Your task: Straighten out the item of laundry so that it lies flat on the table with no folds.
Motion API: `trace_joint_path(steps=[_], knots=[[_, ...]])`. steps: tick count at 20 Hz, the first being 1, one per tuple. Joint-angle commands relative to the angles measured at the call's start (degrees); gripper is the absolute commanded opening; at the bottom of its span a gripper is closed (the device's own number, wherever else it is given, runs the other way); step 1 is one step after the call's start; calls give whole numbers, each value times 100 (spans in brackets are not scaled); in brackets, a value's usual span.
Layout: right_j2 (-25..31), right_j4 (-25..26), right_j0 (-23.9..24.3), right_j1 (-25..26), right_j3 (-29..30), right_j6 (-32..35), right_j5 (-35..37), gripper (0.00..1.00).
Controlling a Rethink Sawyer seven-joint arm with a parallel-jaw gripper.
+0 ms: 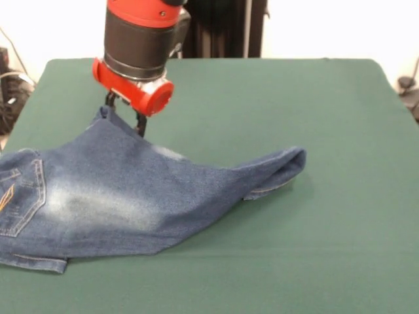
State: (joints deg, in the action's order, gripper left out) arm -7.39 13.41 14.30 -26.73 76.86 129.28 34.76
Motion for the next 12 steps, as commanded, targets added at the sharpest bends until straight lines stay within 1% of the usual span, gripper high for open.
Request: trace_joint_path(steps=[1, 5, 10, 11, 12], knots=[[496, -315, 189, 715, -8, 996, -1309, 100], [739, -357, 382, 816, 56, 833, -1804, 100], [634, -574, 355, 849, 97, 1111, -2260, 100], [697, -576, 408, 828, 134, 969, -2172, 100], [713, -499, 429, 832, 118, 703, -2256, 0]])
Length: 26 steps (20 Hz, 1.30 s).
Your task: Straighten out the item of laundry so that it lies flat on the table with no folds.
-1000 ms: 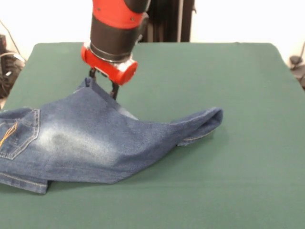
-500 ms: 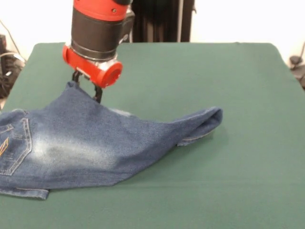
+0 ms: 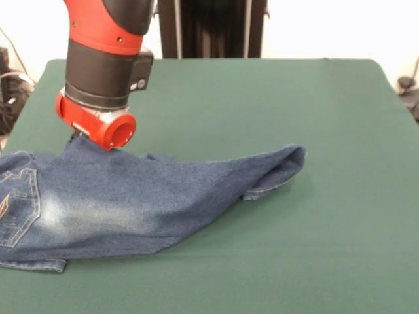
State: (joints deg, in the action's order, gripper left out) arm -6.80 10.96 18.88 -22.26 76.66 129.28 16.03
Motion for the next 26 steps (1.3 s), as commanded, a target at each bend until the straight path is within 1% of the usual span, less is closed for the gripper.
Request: trace_joint_path(steps=[1, 4, 6, 8, 9, 11, 12, 14, 16, 18, 21, 26], knots=[[673, -190, -11, 380, 135, 589, -352, 0], [734, -27, 54, 364, 114, 281, -272, 0], [742, 3, 73, 361, 111, 194, -177, 0], [756, -2, 91, 364, 76, 90, 75, 0], [749, -51, 91, 360, 85, 119, 183, 0], [648, -347, 28, 274, 241, 593, 207, 0], [638, -440, -4, 222, 297, 598, 545, 0], [647, -492, -29, 107, 361, 463, 994, 0], [635, -661, -105, 5, 399, 545, 1383, 0], [593, -850, -202, -150, 419, 610, 1990, 0], [580, -1032, -300, -286, 431, 625, 2710, 0], [645, -1376, -344, -425, 602, 812, 3207, 0]])
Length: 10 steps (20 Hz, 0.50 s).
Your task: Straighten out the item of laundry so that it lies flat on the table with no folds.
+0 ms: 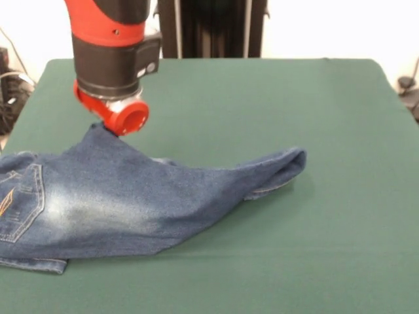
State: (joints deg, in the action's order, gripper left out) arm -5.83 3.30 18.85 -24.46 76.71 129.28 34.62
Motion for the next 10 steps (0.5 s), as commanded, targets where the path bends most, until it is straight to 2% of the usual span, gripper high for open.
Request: trace_joint_path(steps=[1, 10], knots=[[547, -666, -355, -227, 605, 834, 1444, 0], [542, -976, -371, -247, 725, 777, 1571, 0]])
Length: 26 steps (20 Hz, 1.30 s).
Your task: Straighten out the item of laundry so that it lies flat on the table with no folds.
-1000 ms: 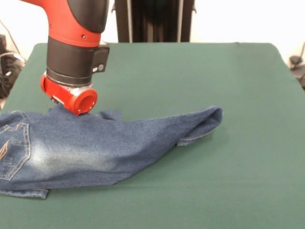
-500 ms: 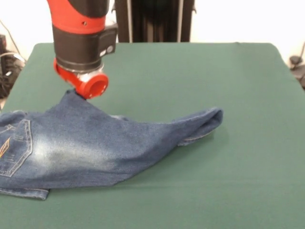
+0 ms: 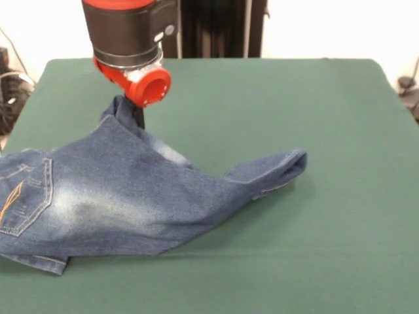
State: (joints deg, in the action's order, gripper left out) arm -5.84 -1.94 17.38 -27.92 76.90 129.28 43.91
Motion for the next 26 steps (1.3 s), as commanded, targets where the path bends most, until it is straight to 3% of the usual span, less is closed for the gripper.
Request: trace_joint_path(steps=[1, 17, 26], knots=[[529, -489, -238, 94, 708, 808, 684, 0], [680, -1407, -376, -496, 1449, 961, 2004, 0], [683, -1787, -449, -694, 1501, 1009, 2697, 0]])
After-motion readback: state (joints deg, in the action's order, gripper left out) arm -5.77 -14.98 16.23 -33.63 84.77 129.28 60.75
